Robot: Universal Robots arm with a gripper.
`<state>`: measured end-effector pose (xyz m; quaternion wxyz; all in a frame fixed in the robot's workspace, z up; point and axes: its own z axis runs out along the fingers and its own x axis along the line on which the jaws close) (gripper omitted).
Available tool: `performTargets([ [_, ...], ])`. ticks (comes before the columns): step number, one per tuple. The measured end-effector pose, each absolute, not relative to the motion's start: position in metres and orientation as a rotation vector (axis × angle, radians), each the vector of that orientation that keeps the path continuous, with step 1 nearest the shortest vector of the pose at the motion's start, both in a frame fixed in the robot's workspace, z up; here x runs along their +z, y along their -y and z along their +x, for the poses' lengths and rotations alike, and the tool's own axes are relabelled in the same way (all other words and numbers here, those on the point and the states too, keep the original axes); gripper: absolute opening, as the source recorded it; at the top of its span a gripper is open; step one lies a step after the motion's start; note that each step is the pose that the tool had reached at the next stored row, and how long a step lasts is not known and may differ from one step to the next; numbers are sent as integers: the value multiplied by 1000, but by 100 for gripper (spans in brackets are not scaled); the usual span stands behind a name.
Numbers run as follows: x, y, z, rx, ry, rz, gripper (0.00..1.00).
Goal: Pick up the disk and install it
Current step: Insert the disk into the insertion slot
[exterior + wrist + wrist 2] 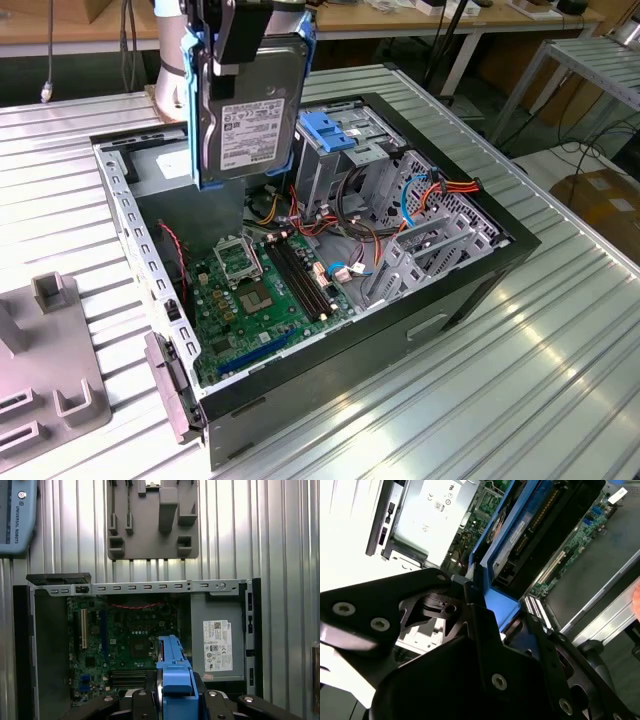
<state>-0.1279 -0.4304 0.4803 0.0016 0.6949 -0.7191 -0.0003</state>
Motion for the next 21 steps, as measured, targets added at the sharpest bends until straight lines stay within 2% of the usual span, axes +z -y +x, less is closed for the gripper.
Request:
performTargets([
  [21, 480, 480, -128, 1, 2256, 2180, 37],
])
